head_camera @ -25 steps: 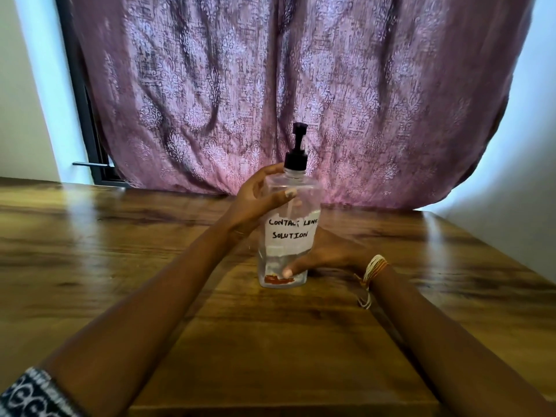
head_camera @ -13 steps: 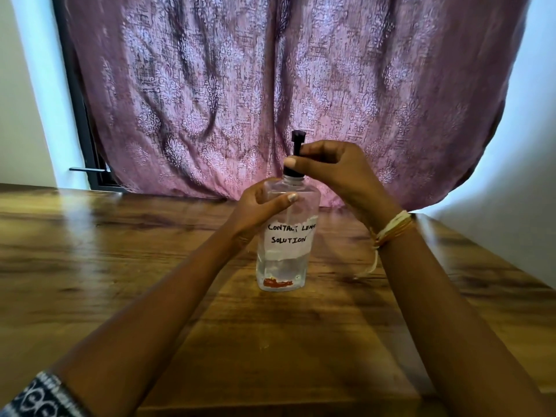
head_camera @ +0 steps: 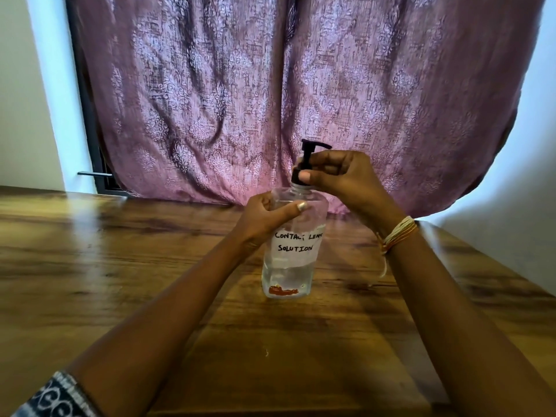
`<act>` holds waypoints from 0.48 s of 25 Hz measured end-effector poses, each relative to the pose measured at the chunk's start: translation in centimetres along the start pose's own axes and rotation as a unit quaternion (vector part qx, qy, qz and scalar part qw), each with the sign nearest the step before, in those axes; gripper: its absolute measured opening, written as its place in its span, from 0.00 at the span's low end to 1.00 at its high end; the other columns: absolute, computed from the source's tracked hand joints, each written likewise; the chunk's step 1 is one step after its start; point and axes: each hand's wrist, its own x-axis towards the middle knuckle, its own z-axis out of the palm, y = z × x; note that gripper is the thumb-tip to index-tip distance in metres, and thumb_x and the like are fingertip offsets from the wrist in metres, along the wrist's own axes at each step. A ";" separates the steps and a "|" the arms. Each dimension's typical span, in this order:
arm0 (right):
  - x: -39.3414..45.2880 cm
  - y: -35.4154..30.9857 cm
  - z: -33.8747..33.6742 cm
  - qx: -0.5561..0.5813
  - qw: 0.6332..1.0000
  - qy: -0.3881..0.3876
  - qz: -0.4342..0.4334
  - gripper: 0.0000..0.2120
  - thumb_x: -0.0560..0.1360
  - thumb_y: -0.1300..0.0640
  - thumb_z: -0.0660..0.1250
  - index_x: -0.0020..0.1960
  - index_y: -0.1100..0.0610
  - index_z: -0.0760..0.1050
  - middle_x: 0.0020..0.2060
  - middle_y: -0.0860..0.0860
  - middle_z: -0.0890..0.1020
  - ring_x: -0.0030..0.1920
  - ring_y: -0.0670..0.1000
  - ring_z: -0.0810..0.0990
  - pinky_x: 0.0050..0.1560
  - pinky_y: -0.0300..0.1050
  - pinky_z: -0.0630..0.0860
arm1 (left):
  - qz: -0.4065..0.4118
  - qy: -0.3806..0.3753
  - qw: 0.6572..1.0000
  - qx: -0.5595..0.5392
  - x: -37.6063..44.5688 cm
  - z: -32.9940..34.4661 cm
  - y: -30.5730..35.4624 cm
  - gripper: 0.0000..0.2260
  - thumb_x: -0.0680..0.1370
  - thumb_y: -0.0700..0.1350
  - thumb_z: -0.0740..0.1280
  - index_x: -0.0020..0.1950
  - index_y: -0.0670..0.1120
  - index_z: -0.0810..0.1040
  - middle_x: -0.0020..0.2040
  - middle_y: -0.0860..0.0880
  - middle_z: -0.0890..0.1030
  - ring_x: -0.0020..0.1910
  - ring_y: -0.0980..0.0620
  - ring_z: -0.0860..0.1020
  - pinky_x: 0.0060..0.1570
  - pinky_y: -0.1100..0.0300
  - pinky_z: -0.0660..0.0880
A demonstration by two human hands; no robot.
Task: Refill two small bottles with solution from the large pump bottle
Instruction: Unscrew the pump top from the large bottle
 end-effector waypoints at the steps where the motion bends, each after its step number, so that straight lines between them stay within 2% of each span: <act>1: 0.1 0.0 -0.2 0.002 0.999 -0.033 -0.003 0.14 0.70 0.70 0.72 0.55 0.68 0.79 0.47 0.57 0.85 0.49 0.53 0.85 0.55 0.46 0.82 | 0.001 -0.001 1.000 0.002 0.0 0.0 0.0 0.10 0.68 0.48 0.73 0.48 0.49 0.82 0.44 0.50 0.87 0.47 0.50 0.85 0.48 0.55 0.81; 3: 0.2 -0.4 -0.2 -0.010 0.996 -0.086 0.004 0.14 0.71 0.67 0.72 0.56 0.63 0.79 0.48 0.55 0.84 0.51 0.53 0.84 0.57 0.46 0.80 | 0.003 0.001 1.000 0.002 0.0 0.1 0.1 0.08 0.69 0.47 0.71 0.48 0.49 0.81 0.42 0.52 0.87 0.44 0.53 0.85 0.44 0.59 0.80; 4: 0.2 -0.6 0.1 -0.039 0.995 -0.088 0.013 0.15 0.70 0.64 0.74 0.57 0.61 0.80 0.49 0.55 0.85 0.52 0.52 0.84 0.57 0.46 0.80 | 0.003 0.002 1.000 0.002 0.0 0.1 0.1 0.08 0.70 0.47 0.71 0.48 0.49 0.81 0.42 0.51 0.87 0.44 0.52 0.85 0.44 0.59 0.80; 7: 0.1 -0.4 1.3 -0.083 0.996 0.004 0.030 0.23 0.63 0.58 0.81 0.56 0.61 0.79 0.44 0.55 0.85 0.48 0.53 0.85 0.51 0.47 0.82 | 0.004 0.000 1.000 0.003 0.0 0.0 0.0 0.08 0.70 0.46 0.70 0.49 0.49 0.82 0.44 0.50 0.87 0.47 0.50 0.85 0.48 0.55 0.80; 9: 0.2 0.0 1.2 -0.037 0.998 0.038 0.044 0.23 0.63 0.62 0.80 0.56 0.62 0.78 0.42 0.55 0.85 0.45 0.54 0.85 0.51 0.50 0.83 | 0.003 -0.002 1.000 0.001 0.0 0.0 0.1 0.08 0.70 0.46 0.70 0.49 0.49 0.81 0.44 0.51 0.87 0.46 0.51 0.85 0.48 0.56 0.80; 12: 0.2 0.2 0.9 0.084 0.994 -0.031 0.058 0.16 0.68 0.70 0.72 0.55 0.61 0.79 0.44 0.56 0.86 0.47 0.55 0.86 0.53 0.50 0.83 | 0.009 -0.007 1.000 -0.003 0.0 -0.1 0.1 0.09 0.70 0.45 0.70 0.49 0.48 0.81 0.42 0.52 0.87 0.44 0.53 0.84 0.46 0.59 0.80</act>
